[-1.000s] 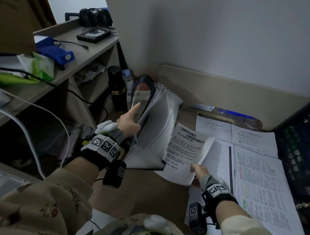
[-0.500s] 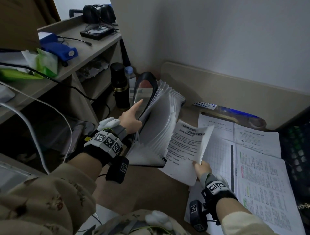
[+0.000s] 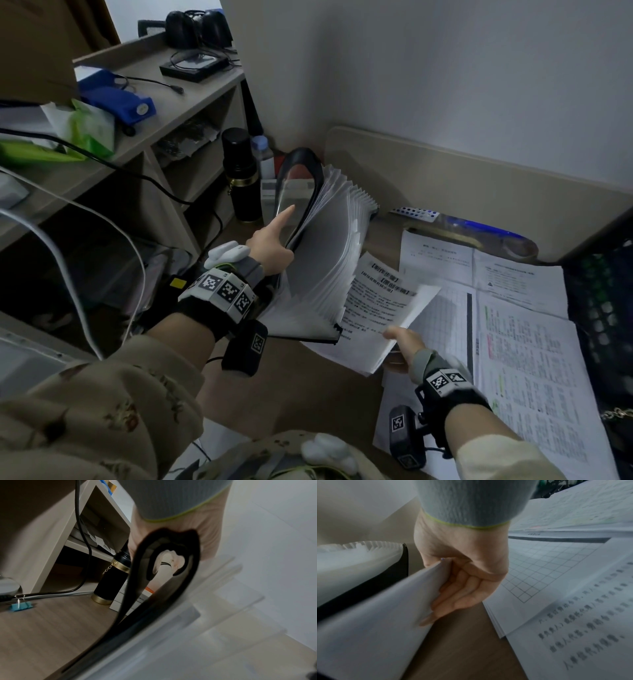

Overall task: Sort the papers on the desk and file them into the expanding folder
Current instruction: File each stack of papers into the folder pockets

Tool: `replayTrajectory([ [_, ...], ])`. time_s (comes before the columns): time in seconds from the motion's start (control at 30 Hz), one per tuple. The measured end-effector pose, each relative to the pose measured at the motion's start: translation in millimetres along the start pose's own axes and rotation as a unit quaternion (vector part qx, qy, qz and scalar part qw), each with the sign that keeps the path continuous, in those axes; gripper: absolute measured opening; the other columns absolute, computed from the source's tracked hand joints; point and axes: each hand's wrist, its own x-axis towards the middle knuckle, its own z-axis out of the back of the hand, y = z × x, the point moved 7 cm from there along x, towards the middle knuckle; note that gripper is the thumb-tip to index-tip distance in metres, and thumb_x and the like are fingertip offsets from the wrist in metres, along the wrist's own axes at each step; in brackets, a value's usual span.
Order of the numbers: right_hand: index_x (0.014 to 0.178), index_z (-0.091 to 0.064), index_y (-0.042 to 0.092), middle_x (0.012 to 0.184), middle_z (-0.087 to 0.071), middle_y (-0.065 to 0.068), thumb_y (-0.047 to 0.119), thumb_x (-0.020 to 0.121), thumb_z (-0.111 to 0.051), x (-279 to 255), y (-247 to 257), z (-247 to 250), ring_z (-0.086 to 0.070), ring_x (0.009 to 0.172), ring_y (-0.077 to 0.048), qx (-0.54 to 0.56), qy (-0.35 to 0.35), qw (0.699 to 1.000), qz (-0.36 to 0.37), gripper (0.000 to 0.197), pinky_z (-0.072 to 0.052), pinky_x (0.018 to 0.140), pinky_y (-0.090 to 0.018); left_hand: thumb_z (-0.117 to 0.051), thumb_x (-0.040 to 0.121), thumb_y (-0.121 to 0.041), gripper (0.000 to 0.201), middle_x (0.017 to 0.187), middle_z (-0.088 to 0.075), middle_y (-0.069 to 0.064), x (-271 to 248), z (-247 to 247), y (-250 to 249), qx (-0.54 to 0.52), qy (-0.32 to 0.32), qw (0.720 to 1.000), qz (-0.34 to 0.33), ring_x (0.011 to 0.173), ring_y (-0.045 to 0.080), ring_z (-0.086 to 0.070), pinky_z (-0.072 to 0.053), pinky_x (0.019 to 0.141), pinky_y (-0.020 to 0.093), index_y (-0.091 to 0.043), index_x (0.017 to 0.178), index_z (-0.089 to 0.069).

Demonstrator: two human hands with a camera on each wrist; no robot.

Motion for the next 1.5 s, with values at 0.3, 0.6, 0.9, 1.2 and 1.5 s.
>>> replayTrajectory([
  [0.3,0.106,-0.061,-0.001,0.089,-0.064,-0.014,0.026,0.093,-0.053,-2.0,1.9,-0.5,-0.063,0.084,-0.032,-0.082,-0.067,0.993,0.060,0.030,-0.055,0.077,-0.041,-0.049,0.075,-0.002,0.095,0.135,-0.053,0.008,-2.1,-5.9,-3.5,-0.001,0.008,1.000,0.005,0.092,0.030,-0.062,-0.046,0.069,0.031,-0.054,0.146,-0.016],
  [0.6,0.116,-0.056,-0.004,0.116,-0.061,-0.020,0.010,0.093,-0.045,-10.6,31.5,25.7,-0.058,0.099,-0.032,-0.093,-0.142,0.973,0.157,0.029,-0.046,0.089,-0.038,-0.047,0.075,-0.002,0.094,0.146,-0.044,0.007,-4.1,-10.9,-6.4,-0.015,0.018,1.000,-0.002,0.089,0.029,-0.062,-0.048,0.067,0.031,-0.056,0.145,-0.016],
  [0.9,0.126,-0.050,-0.006,0.130,-0.053,-0.025,0.006,0.096,-0.035,-56.7,88.4,88.9,-0.050,0.118,-0.041,-0.014,-0.297,0.928,0.224,0.035,-0.039,0.097,-0.040,-0.047,0.077,0.000,0.094,0.144,-0.048,0.003,-6.0,-40.0,-22.8,0.006,0.026,1.000,-0.014,0.111,0.030,-0.058,-0.048,0.083,0.031,-0.055,0.146,-0.017],
  [1.2,0.141,-0.037,0.000,0.141,-0.045,-0.019,0.009,0.099,-0.033,-87.3,109.8,134.7,-0.047,0.126,-0.032,0.133,-0.366,0.874,0.290,0.043,-0.037,0.097,-0.027,-0.051,0.080,-0.001,0.093,0.148,-0.043,-0.001,12.4,-72.4,-41.2,0.063,0.021,0.998,-0.004,0.125,0.028,-0.052,-0.042,0.103,0.035,-0.053,0.147,-0.013],
  [1.5,0.118,-0.057,-0.003,0.116,-0.062,-0.018,0.004,0.094,-0.041,-70.4,98.7,92.0,-0.057,0.104,-0.032,0.061,-0.233,0.918,0.317,0.029,-0.039,0.080,-0.027,-0.053,0.081,0.001,0.095,0.151,-0.040,0.004,13.2,-84.3,-46.8,0.086,0.013,0.996,0.002,0.130,0.029,-0.047,-0.039,0.106,0.034,-0.055,0.146,-0.011],
])
